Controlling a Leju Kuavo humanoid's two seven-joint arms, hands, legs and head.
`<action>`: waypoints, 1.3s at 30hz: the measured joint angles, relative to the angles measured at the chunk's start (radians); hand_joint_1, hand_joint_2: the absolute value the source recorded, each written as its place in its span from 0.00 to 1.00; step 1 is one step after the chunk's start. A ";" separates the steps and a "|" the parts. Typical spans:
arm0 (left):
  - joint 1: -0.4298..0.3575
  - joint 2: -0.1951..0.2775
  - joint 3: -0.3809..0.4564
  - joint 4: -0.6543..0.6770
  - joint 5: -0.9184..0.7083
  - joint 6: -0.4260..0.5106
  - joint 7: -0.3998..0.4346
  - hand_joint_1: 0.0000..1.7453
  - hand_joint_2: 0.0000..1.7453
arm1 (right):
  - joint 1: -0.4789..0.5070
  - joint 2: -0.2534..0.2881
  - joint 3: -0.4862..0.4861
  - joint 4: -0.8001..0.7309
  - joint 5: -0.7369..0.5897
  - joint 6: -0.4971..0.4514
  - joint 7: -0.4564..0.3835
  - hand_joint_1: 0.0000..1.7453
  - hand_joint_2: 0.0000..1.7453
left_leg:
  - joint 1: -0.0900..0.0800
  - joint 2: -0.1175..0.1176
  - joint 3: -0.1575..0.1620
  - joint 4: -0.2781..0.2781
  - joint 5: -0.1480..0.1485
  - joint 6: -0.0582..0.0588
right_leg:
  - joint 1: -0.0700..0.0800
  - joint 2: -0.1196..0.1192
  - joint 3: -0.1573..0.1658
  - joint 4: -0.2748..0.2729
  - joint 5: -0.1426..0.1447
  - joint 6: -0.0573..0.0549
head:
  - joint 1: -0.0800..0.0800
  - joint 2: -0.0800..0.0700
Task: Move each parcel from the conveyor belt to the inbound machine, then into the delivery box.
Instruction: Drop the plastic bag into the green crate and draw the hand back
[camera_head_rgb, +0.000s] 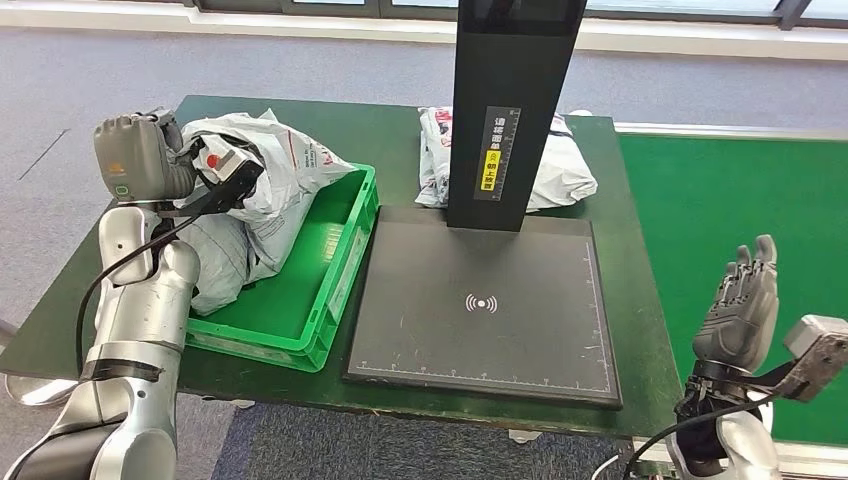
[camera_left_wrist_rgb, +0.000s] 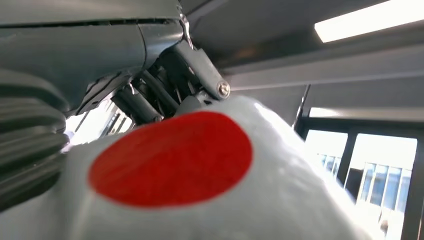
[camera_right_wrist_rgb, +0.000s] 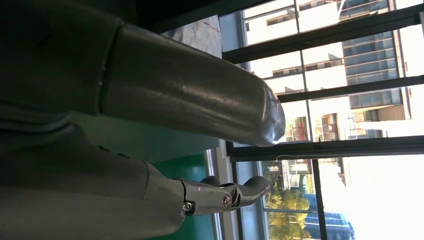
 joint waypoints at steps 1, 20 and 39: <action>-0.006 0.000 0.006 0.036 -0.009 0.002 0.000 0.00 1.00 | 0.004 -0.001 0.000 -0.005 0.000 0.000 0.000 0.00 0.00 | 0.000 0.000 0.000 0.000 0.000 0.000 | 0.000 0.000 0.000 0.000 0.000 0.000 | 0.000 0.000; -0.052 0.057 -0.123 0.454 -0.010 -0.144 0.024 0.00 0.00 | 0.020 -0.025 0.000 -0.019 -0.036 0.037 0.019 0.00 0.00 | 0.000 0.000 0.000 0.000 0.000 0.000 | 0.000 0.001 0.000 0.000 0.000 0.000 | 0.000 0.000; 0.062 0.228 -0.165 0.160 0.183 0.002 -0.090 0.00 0.00 | 0.029 -0.071 0.000 -0.016 -0.013 0.086 0.064 0.00 0.00 | 0.002 0.001 -0.001 0.000 -0.001 -0.001 | 0.002 0.002 -0.001 0.000 -0.001 -0.001 | 0.000 0.000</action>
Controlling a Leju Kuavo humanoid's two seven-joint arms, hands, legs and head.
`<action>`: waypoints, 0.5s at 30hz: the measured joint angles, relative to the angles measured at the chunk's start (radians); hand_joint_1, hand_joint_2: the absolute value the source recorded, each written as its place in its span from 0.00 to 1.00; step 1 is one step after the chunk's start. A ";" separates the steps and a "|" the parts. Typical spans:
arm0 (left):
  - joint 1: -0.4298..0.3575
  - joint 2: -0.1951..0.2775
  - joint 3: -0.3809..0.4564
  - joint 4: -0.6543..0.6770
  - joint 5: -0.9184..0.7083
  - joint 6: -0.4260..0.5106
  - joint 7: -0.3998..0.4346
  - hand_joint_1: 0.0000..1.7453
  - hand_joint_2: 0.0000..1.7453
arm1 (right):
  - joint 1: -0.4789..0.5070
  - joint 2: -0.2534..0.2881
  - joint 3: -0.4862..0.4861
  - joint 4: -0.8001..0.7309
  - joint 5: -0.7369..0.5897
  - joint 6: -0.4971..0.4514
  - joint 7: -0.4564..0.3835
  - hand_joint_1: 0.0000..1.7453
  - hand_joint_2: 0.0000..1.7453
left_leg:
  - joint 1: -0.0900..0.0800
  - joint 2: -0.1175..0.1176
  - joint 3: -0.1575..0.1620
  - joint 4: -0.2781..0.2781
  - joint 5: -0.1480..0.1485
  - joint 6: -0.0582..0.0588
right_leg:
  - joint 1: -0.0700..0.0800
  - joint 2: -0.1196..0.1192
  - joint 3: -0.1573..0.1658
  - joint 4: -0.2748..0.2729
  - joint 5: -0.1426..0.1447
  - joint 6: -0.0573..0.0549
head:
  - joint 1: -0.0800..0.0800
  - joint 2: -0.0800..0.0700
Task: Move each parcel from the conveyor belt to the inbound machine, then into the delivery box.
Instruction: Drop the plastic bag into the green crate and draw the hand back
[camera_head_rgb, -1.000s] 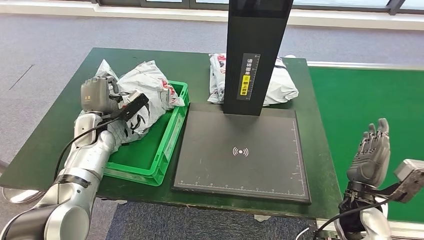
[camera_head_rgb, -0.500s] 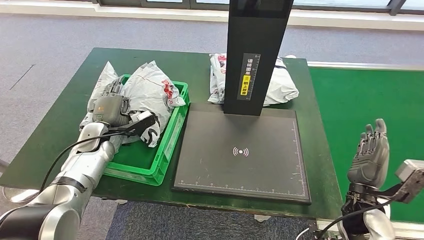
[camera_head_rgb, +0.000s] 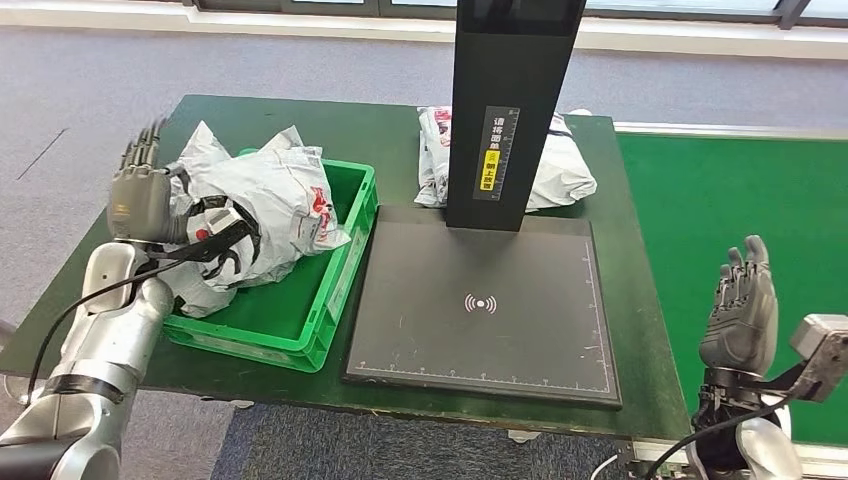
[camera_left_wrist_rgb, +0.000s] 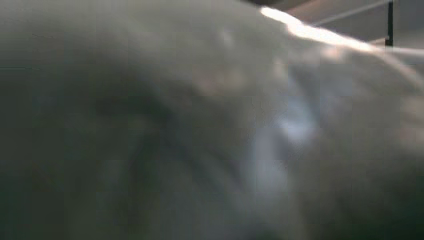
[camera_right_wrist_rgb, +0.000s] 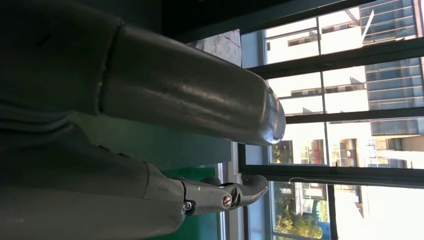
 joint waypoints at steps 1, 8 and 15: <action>0.004 0.008 0.002 -0.017 -0.014 0.000 0.003 0.00 0.00 | 0.000 0.000 0.000 0.001 0.002 0.001 0.001 0.00 0.00 | 0.000 0.000 0.000 0.000 0.000 0.000 | 0.000 0.000 0.000 0.000 0.000 0.000 | 0.000 0.000; 0.046 0.058 0.007 -0.117 -0.054 0.001 -0.017 0.00 0.00 | 0.032 0.000 -0.026 0.001 0.018 0.012 0.006 0.00 0.00 | 0.000 0.000 0.000 0.000 0.000 0.000 | 0.000 0.000 0.000 0.000 -0.001 0.000 | 0.000 0.000; 0.074 0.108 0.007 -0.159 -0.085 0.001 -0.027 0.00 0.00 | 0.069 0.003 -0.051 -0.003 0.043 0.031 0.009 0.00 0.00 | 0.000 0.000 0.000 0.000 -0.001 -0.001 | 0.000 0.000 0.000 0.000 -0.002 -0.002 | 0.000 0.000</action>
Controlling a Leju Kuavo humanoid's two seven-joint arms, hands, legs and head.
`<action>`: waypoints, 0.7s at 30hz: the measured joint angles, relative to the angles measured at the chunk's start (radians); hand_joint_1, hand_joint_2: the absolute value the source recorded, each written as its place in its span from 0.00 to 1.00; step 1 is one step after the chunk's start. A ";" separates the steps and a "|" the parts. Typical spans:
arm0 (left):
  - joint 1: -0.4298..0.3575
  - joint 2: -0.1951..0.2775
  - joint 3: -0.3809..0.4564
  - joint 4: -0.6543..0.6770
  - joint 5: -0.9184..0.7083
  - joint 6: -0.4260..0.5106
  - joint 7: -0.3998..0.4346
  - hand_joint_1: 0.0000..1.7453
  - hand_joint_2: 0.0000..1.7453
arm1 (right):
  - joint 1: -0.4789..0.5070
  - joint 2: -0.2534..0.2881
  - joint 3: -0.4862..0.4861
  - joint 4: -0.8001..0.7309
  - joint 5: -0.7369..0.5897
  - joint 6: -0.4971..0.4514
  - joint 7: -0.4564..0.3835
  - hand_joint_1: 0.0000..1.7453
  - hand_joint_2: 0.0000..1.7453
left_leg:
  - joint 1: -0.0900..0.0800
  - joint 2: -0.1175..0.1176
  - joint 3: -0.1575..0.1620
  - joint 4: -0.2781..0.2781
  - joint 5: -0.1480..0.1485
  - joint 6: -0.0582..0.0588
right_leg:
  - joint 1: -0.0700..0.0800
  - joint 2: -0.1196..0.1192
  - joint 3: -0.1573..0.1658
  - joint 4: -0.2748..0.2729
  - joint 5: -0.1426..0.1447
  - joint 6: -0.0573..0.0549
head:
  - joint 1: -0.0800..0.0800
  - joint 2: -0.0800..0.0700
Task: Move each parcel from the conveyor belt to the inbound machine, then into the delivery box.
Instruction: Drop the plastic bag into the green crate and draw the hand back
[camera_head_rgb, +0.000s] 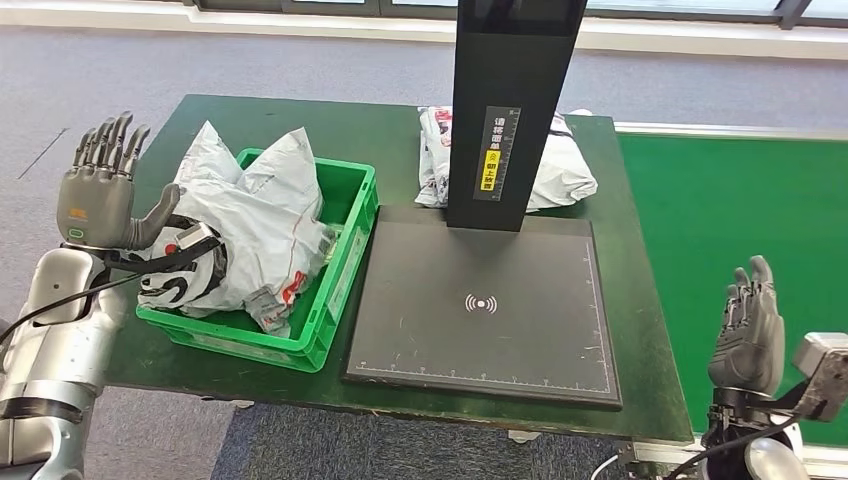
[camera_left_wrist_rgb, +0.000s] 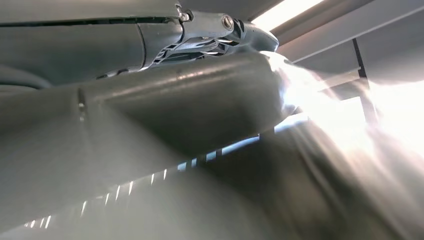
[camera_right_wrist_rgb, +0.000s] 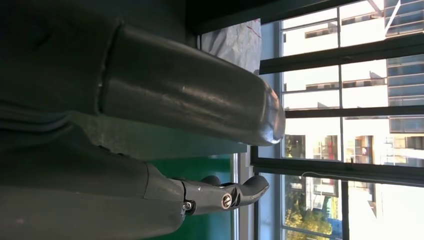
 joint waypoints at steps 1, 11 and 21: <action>-0.007 0.006 -0.009 0.009 -0.011 0.000 0.009 0.00 0.00 | 0.000 0.001 0.000 0.000 0.004 0.002 0.001 0.00 0.00 | 0.000 0.000 0.000 0.000 0.000 0.000 | 0.000 0.000 0.000 0.000 0.000 0.000 | 0.000 0.000; -0.072 0.044 -0.085 0.065 -0.064 0.000 0.072 0.00 0.00 | 0.005 0.011 -0.001 0.000 0.018 0.007 0.004 0.00 0.00 | 0.000 0.000 0.001 0.000 0.001 -0.001 | 0.000 0.000 0.001 0.000 0.001 -0.001 | 0.000 0.000; -0.117 0.088 -0.179 0.081 -0.188 0.000 0.276 0.00 0.00 | -0.008 0.012 -0.001 0.000 0.019 0.007 0.005 0.00 0.00 | 0.001 0.000 0.000 0.000 0.001 -0.001 | 0.001 0.000 0.000 0.000 0.001 -0.001 | 0.000 0.000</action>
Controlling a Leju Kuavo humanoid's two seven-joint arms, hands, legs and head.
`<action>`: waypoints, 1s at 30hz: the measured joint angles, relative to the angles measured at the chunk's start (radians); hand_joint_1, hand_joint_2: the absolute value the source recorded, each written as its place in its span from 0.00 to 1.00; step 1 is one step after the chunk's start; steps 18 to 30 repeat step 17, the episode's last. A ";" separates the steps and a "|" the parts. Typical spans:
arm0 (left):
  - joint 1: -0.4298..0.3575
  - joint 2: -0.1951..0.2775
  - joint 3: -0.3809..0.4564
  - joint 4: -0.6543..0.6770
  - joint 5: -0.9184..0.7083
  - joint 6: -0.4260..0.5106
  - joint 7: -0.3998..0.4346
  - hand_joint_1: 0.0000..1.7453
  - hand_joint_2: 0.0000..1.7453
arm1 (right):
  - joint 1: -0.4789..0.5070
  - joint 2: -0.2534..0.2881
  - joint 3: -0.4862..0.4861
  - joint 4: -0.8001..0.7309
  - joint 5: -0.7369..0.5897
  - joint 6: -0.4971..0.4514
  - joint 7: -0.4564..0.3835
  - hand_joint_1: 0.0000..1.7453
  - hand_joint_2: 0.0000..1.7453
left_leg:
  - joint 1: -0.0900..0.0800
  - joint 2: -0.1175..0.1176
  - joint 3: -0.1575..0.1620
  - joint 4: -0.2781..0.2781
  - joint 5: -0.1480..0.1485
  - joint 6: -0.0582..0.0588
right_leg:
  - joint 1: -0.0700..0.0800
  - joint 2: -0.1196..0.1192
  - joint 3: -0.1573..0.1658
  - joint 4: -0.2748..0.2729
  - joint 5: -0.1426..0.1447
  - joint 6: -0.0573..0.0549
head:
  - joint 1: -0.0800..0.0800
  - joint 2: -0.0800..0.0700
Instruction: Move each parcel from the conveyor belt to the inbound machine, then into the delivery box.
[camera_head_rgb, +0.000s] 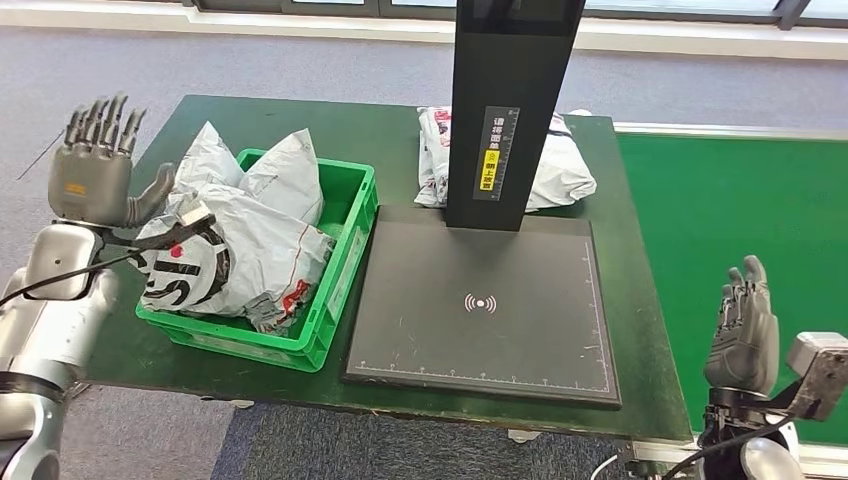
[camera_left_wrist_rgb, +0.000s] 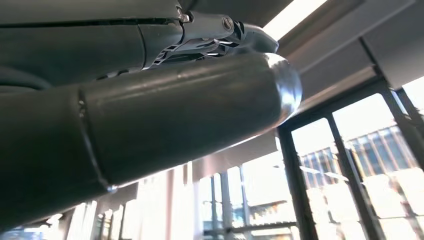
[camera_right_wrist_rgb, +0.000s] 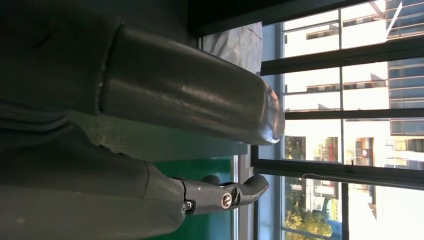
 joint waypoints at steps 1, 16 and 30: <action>-0.022 0.009 -0.027 0.009 -0.002 0.000 0.035 0.00 0.00 | -0.006 0.000 0.000 0.000 0.000 0.001 0.001 0.00 0.00 | 0.000 0.000 0.000 0.000 0.000 0.000 | 0.000 0.000 0.000 0.000 0.000 0.000 | 0.000 0.000; -0.084 -0.266 0.041 0.030 1.008 -0.138 -0.454 0.00 1.00 | -0.086 0.027 0.063 0.019 0.153 -0.059 -0.037 0.00 1.00 | -0.001 -0.010 0.000 0.000 0.001 0.000 | -0.001 -0.007 0.004 -0.001 0.001 0.001 | 0.000 0.000; -0.083 -0.285 0.041 0.028 1.030 -0.145 -0.462 0.00 1.00 | -0.094 0.028 0.071 0.023 0.157 -0.063 -0.040 0.00 1.00 | -0.001 -0.010 -0.001 0.000 0.001 0.000 | -0.001 -0.007 0.004 -0.001 0.001 0.001 | 0.001 0.000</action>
